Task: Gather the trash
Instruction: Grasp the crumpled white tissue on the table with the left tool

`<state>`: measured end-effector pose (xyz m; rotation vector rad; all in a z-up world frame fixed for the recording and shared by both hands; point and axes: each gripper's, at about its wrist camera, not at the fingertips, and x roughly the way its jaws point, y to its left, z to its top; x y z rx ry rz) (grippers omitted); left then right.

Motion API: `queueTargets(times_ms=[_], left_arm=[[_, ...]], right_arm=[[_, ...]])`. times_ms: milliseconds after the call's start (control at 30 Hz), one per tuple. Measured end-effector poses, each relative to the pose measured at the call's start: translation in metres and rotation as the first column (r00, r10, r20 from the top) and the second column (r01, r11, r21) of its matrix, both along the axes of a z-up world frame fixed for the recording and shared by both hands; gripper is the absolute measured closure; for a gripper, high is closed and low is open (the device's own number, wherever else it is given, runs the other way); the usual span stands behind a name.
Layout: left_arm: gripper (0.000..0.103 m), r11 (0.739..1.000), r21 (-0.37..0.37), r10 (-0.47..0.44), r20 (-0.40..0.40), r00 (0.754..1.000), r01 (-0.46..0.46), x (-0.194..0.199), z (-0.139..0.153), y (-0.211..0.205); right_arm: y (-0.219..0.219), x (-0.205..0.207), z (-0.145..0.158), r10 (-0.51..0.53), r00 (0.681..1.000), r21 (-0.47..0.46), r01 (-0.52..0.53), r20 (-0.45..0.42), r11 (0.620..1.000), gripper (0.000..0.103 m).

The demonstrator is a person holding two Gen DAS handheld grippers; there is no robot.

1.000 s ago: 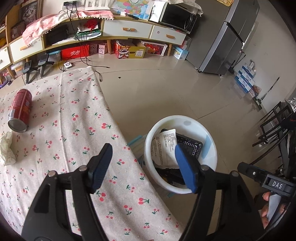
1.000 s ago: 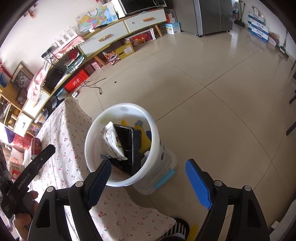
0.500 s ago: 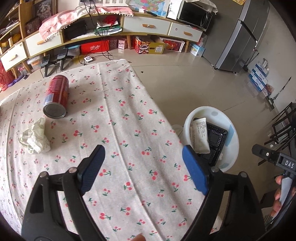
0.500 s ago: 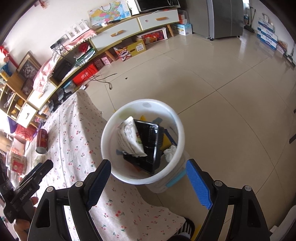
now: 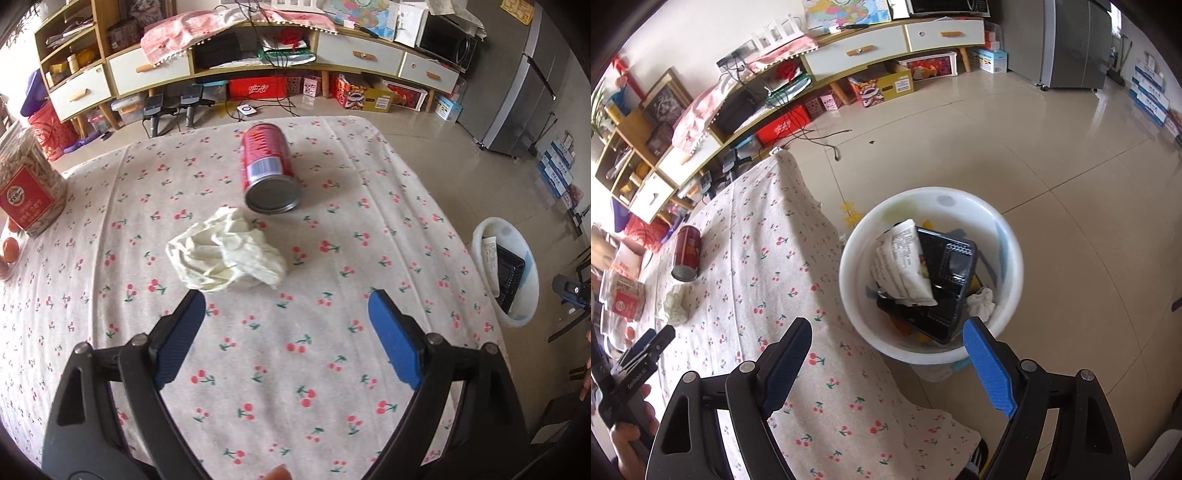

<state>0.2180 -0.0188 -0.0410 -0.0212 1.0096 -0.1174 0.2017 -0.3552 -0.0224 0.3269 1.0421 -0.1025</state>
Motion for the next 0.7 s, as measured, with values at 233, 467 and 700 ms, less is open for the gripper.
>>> queueTargets(times_ms=[233, 467, 700], left_arm=[[0.013, 0.994, -0.049, 0.096, -0.008, 0.995, -0.096, 0.025, -0.018, 0.042], [0.017, 0.99, -0.111, 0.085, 0.012, 0.996, -0.084, 0.042, -0.027, 0.045], [0.049, 0.987, -0.139, 0.078, 0.022, 0.997, -0.074, 0.045, -0.033, 0.049]], right_arm=[[0.03, 0.016, -0.004, 0.039, 0.999, -0.018, -0.039, -0.023, 0.999, 0.017], [0.06, 0.03, -0.009, 0.08, 0.996, -0.03, -0.082, -0.046, 0.996, 0.017], [0.084, 0.04, -0.012, 0.111, 0.992, -0.038, -0.113, -0.062, 0.993, 0.017]])
